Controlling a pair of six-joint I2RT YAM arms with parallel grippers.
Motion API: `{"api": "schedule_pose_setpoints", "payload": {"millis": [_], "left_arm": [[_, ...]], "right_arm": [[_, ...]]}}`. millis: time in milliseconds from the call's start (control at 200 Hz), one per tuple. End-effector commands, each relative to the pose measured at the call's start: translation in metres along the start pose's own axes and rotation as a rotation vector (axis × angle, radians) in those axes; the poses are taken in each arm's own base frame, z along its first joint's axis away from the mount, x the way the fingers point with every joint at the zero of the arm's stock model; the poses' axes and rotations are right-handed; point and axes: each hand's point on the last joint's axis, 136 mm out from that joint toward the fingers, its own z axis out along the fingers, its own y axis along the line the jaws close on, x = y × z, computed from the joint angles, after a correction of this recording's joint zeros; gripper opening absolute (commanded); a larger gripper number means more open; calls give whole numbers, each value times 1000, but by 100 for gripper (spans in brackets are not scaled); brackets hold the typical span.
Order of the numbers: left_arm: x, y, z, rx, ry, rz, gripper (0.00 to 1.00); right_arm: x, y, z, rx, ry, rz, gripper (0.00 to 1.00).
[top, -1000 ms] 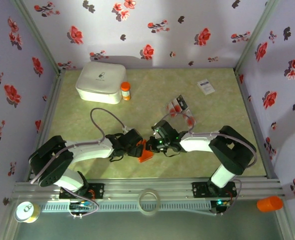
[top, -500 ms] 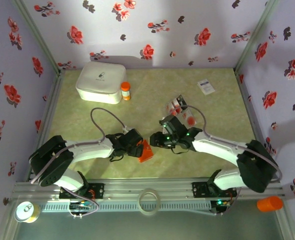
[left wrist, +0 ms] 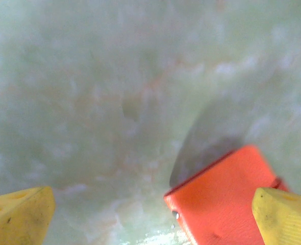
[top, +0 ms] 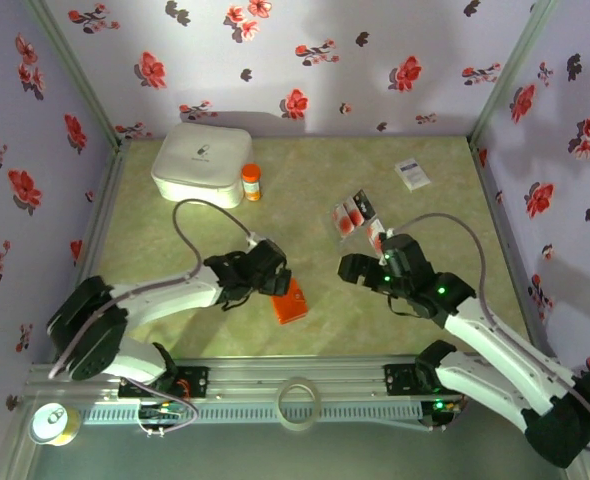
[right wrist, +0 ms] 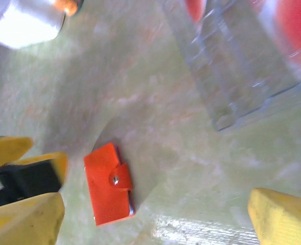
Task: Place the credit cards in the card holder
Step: Close the button on the card holder, then reset both arms
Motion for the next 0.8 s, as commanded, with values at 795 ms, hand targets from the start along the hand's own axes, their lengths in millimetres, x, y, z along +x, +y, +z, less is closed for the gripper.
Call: {"api": "schedule_pose_setpoints", "payload": {"millis": [795], "left_arm": [[-63,250,-86,-550,-482,-256,100]], "right_arm": [[-180,-213,-76,949,-617,201,99]]}}
